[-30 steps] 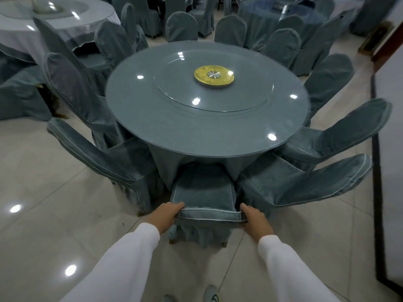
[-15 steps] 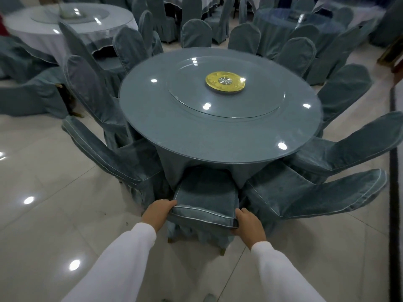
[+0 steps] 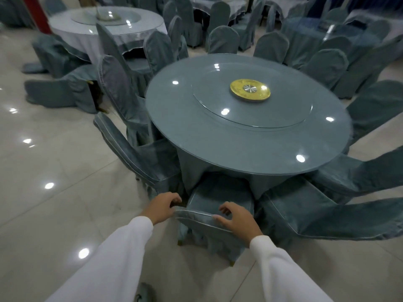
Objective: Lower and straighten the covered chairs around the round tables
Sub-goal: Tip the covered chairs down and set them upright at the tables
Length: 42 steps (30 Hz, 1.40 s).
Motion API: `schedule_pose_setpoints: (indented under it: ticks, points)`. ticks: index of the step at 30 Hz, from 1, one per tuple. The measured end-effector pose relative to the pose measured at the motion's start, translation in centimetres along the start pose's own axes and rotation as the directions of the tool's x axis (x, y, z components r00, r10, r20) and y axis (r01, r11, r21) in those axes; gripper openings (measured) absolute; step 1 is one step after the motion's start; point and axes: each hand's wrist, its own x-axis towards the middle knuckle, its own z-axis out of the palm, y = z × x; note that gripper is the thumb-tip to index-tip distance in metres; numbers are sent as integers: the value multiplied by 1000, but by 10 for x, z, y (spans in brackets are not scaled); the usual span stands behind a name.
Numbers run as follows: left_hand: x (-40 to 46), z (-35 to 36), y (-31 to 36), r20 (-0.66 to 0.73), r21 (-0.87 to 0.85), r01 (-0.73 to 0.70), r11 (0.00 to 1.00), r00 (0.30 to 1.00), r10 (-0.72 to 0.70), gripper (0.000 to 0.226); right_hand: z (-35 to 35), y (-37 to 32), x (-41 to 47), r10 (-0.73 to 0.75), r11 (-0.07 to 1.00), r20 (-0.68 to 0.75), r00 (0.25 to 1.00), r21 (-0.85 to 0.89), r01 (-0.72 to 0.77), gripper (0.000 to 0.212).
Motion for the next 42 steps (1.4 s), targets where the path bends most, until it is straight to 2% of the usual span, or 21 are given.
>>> schedule_pose_setpoints:
  ticks: [4,6,14,21,29,35,42]
  points:
    - [10,-33,-41,-65,-150,40,988,997,-50,23,19,-50,43,0,1000,14,1000,-25,0,26]
    - [11,-53,-63,-110,-217,33,976,992,-58,22,29,-77,60,7,1000,12,1000,-22,-6,17]
    - [14,-128,-164,-216,-397,29,917,968,-124,22,81,-187,141,17,1000,14,1000,-23,-17,11]
    - [40,-177,-229,-268,-436,8,900,953,-139,22,114,-254,214,-32,999,46,998,-17,33,16]
    - [111,-243,-288,-366,-428,11,904,912,-185,24,137,-290,328,-13,999,76,997,37,10,16]
    - [190,-299,-324,-306,-446,0,895,940,-152,20,144,-308,423,26,995,50,998,98,-30,13]
    - [280,-356,-354,-265,-372,-35,928,962,-70,21,129,-311,513,64,989,-13,998,138,-62,15]
